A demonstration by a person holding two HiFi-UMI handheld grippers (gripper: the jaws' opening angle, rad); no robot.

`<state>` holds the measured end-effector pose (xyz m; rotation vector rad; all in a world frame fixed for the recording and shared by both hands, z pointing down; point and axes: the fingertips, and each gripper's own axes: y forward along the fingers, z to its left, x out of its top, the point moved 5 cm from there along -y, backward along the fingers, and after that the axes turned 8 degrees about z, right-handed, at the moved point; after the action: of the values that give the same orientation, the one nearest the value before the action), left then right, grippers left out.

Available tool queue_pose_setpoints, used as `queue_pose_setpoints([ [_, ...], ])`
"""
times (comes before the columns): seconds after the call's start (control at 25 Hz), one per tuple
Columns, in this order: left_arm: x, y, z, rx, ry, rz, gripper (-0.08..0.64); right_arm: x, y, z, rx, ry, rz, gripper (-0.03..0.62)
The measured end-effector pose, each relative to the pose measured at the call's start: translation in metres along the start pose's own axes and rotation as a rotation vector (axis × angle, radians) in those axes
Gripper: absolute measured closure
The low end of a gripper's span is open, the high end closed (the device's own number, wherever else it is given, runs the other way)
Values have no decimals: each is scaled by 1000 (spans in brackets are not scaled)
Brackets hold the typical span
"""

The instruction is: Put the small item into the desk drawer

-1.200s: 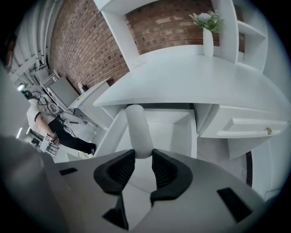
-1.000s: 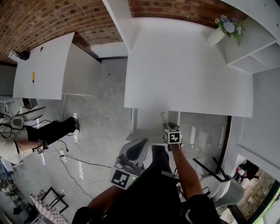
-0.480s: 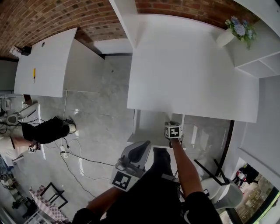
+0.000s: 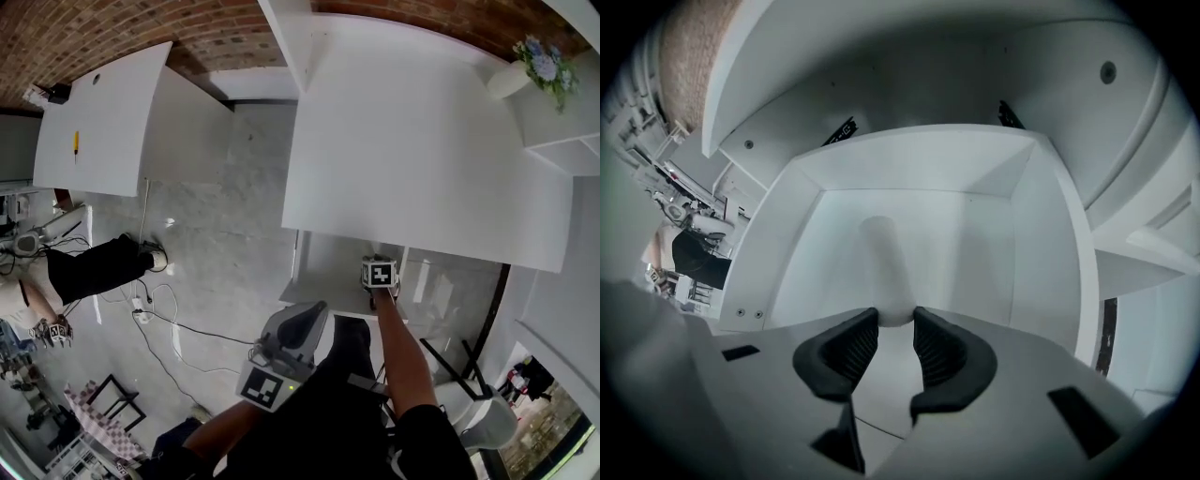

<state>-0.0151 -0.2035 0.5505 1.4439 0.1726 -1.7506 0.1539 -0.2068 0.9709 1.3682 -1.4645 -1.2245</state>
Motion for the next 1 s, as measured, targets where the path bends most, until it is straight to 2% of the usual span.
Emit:
queue_pose_setpoints([
  [0.24, -3, 1, 10, 9, -18, 4, 537, 2, 11, 0, -7, 19, 20, 454],
  [0.36, -3, -1, 13, 8, -18, 2, 537, -1, 14, 6, 21, 36, 35, 451],
  [0.48, -3, -4, 16, 11, -16, 3, 537, 1, 13, 1, -17, 32, 41, 448],
  [0.6, -1, -8, 16, 12, -25, -9, 537, -2, 7, 5, -2, 28, 44, 442],
  [0.8, 10, -16, 18, 0, -31, -47, 537, -2, -20, 11, 0, 21, 9, 437],
  [1.0, 26, -24, 18, -5, -12, -101, 537, 8, -71, 18, 10, 25, -76, 439],
])
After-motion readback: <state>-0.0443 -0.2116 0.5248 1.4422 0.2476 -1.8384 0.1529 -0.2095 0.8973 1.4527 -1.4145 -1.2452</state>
